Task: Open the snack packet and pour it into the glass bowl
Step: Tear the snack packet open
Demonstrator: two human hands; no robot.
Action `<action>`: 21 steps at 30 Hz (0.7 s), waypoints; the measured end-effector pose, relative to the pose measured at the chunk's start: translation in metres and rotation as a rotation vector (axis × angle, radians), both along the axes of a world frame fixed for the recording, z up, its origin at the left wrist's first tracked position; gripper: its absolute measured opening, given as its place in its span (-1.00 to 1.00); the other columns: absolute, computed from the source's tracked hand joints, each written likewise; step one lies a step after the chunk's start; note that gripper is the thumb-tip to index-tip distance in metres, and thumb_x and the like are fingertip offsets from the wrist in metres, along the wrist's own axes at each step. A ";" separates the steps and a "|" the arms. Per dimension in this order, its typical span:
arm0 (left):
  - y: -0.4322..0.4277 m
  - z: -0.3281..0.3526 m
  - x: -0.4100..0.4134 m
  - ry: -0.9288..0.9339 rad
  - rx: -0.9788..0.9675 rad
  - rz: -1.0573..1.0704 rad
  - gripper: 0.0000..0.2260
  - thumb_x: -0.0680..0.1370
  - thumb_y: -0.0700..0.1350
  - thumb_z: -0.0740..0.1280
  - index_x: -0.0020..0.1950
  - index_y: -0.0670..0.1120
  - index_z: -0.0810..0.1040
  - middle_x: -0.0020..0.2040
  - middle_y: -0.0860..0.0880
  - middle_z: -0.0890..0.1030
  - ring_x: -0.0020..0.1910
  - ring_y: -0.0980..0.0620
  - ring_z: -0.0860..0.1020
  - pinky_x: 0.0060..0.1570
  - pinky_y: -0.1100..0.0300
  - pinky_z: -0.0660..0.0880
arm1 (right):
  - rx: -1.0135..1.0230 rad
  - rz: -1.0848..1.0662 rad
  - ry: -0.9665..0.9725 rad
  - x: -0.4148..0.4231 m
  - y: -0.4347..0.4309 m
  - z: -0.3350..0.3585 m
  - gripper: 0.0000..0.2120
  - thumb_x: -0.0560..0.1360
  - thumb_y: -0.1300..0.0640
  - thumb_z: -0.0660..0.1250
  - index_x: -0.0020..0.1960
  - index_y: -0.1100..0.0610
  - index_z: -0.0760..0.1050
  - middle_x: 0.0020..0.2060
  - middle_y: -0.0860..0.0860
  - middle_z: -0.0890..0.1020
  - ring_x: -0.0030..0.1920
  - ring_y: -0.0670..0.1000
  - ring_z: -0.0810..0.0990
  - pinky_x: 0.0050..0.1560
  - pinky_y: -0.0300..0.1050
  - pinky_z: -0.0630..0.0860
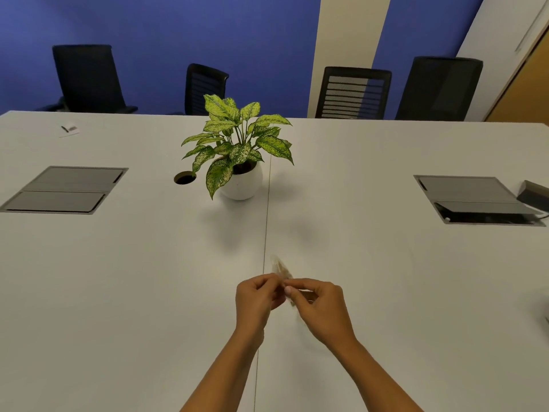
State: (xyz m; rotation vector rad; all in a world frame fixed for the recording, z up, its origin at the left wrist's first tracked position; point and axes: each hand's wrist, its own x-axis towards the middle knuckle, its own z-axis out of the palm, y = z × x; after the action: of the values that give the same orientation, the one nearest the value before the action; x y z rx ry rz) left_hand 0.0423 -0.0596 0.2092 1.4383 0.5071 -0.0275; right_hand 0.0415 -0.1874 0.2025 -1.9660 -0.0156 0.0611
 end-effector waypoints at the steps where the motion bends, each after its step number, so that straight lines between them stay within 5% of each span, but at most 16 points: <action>1: 0.002 -0.001 0.000 0.010 -0.002 0.018 -0.88 0.52 -0.21 0.37 -0.10 -0.16 0.72 -0.18 -0.16 0.73 -0.17 -0.09 0.72 -0.11 0.12 0.67 | 0.019 0.024 0.012 -0.001 0.002 0.002 -0.81 0.47 0.03 0.44 0.08 -0.08 0.66 -0.06 -0.23 0.70 -0.08 -0.25 0.67 -0.02 -0.37 0.58; 8: 0.004 -0.002 -0.009 0.008 -0.079 0.131 -0.91 0.46 -0.11 0.48 -0.14 -0.11 0.73 -0.22 -0.09 0.75 -0.21 -0.04 0.72 -0.23 0.22 0.64 | 0.045 0.016 0.033 -0.002 0.010 0.008 -0.74 0.43 0.03 0.47 0.11 0.01 0.65 -0.11 -0.21 0.68 -0.22 -0.31 0.65 -0.19 -0.50 0.52; 21: 0.006 0.001 -0.020 0.018 -0.182 -0.058 -0.80 0.59 -0.12 0.30 -0.05 -0.14 0.72 -0.14 -0.09 0.76 -0.10 -0.02 0.73 -0.21 0.30 0.63 | -0.010 -0.020 -0.007 -0.009 0.007 0.008 -0.77 0.33 -0.03 0.55 -0.04 0.01 0.70 -0.23 -0.12 0.74 -0.21 -0.21 0.69 -0.11 -0.30 0.63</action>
State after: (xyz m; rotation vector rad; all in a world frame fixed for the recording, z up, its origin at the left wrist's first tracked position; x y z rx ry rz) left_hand 0.0221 -0.0535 0.2105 1.2747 0.4653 -0.1297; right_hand 0.0324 -0.1800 0.2108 -1.9758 -0.0006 0.0410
